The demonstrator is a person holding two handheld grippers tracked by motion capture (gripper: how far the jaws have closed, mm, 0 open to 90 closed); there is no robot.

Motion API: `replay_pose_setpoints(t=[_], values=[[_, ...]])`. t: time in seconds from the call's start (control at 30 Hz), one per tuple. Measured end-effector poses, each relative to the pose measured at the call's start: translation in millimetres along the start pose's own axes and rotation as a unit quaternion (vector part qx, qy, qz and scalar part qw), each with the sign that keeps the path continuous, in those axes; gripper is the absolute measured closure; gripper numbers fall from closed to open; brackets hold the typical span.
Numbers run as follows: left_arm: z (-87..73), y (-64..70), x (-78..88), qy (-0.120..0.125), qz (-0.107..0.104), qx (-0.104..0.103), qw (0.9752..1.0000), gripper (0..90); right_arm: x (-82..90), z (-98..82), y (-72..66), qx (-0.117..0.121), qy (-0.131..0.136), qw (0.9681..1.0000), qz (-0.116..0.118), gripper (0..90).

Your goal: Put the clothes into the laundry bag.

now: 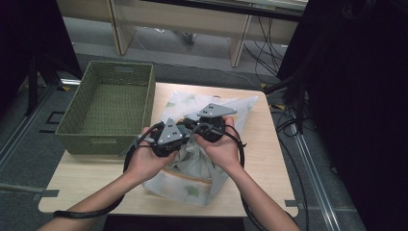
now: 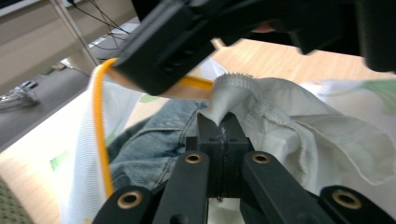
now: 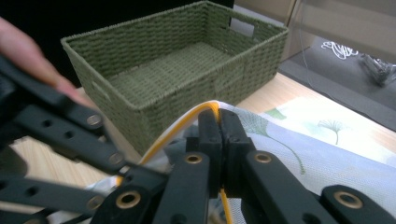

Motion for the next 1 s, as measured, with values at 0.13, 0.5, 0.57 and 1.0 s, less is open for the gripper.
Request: replay_pose_setpoints(t=[0.13,0.5,0.57,1.0], values=[[4.4,-12.2,-2.6,0.003,0.019,0.003,0.9998,89.4,3.3,9.7,-0.6,0.006,0.014,0.9999,0.0,90.0],[-19.4,-16.1,-46.8,-0.028,0.051,-0.024,0.998,88.8,1.7,9.7,16.2,-0.014,0.016,0.9996,-0.021,90.0],[-26.4,-13.0,-56.4,-0.04,0.049,-0.037,0.9973,88.8,0.8,6.1,20.9,-0.014,0.013,0.9995,-0.027,90.0],[-57.4,-0.6,-100.6,-0.085,0.039,-0.055,0.9941,87.1,-6.2,-13.5,31.1,-0.024,-0.014,0.9989,-0.038,90.0]])
Point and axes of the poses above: each handheld gripper's, and its own axes: x roughly backward along the jaws, z roughly out of its top, y roughly to its right, the point moved 4 cm from there along -x, roughly forward along the jaws, and after that the axes turned 3 degrees about z, right-handed, at the moved point
